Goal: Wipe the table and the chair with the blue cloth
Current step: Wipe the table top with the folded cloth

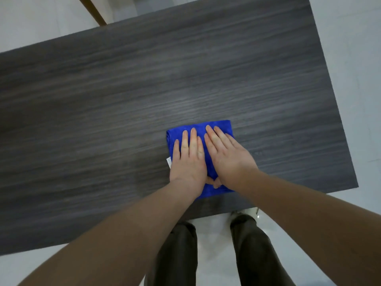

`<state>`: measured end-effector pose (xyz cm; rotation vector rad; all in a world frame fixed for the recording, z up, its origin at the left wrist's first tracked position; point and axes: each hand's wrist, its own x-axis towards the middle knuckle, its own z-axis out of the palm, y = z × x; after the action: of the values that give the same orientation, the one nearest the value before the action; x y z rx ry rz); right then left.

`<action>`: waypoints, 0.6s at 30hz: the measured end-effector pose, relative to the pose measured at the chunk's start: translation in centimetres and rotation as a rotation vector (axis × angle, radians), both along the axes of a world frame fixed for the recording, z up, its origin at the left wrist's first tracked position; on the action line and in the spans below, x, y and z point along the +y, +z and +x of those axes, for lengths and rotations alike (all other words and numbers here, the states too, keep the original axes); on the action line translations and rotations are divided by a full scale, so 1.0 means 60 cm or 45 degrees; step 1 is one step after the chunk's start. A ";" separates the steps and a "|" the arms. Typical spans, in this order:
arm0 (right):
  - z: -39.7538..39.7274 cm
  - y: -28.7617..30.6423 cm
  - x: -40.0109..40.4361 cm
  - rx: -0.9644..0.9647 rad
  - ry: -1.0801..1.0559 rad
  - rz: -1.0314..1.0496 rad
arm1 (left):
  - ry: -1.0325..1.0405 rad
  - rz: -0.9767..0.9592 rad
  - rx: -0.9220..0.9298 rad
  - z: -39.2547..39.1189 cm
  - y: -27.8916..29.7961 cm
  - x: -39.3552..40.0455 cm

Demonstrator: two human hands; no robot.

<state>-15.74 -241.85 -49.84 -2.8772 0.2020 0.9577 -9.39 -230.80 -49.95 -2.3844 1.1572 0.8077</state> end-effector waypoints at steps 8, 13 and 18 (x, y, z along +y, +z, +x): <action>-0.045 0.009 -0.099 0.020 0.042 -0.006 | 0.070 0.027 0.001 -0.056 0.002 -0.103; -0.068 0.011 -0.142 0.037 0.042 -0.029 | 0.061 0.038 -0.004 -0.078 0.004 -0.150; -0.096 0.015 -0.188 0.062 0.019 -0.040 | 0.050 0.020 0.025 -0.103 0.008 -0.197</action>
<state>-21.52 -253.15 -48.97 -2.8896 0.2009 1.0374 -15.58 -242.61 -49.48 -2.3983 1.1106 0.8517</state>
